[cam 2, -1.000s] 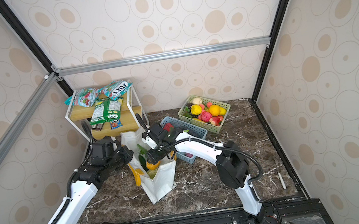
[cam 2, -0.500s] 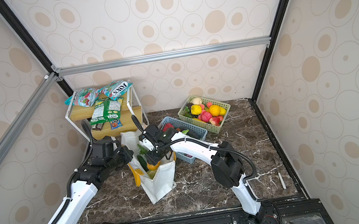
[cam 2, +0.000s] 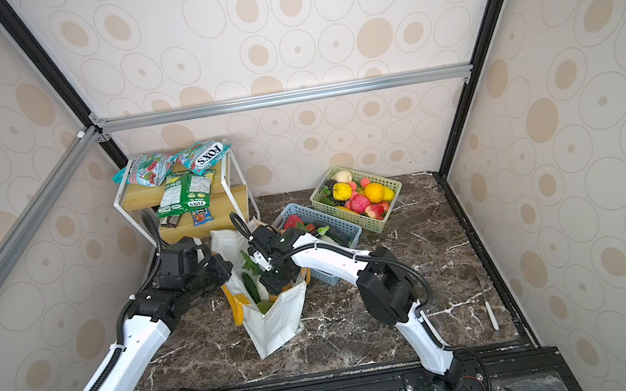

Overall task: Place the food into the grocery bag and tie it
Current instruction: 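Lower the yellow squash into the tote bag with the right gripper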

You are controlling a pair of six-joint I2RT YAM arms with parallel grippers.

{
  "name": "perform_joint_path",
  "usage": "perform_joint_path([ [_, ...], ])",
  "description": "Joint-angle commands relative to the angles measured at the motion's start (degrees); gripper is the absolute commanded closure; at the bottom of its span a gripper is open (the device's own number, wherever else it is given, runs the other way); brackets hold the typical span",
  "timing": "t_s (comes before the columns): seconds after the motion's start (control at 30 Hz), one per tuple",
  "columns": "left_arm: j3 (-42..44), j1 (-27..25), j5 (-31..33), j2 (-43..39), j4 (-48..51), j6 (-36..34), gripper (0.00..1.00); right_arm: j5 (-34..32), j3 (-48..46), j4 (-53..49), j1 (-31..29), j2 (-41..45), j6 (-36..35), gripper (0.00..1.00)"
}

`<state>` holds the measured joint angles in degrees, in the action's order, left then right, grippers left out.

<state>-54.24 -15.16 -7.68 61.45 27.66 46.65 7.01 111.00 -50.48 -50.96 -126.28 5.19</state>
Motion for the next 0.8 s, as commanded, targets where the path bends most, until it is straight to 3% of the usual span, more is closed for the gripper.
perform_joint_path([
  [0.0,-1.01,-0.21,0.04,-0.57,-1.73,-0.31,1.00,-0.49,0.18,-5.47,-1.04,-3.20,-0.64,0.36],
  [0.23,-0.91,-0.14,-0.18,-0.24,-1.76,-0.57,1.00,-0.27,1.54,-7.39,-1.00,-5.16,-0.03,0.34],
  [0.77,1.12,-0.17,0.69,-2.44,-2.24,0.67,1.00,2.37,5.06,-6.81,-0.46,-3.01,3.07,0.09],
])
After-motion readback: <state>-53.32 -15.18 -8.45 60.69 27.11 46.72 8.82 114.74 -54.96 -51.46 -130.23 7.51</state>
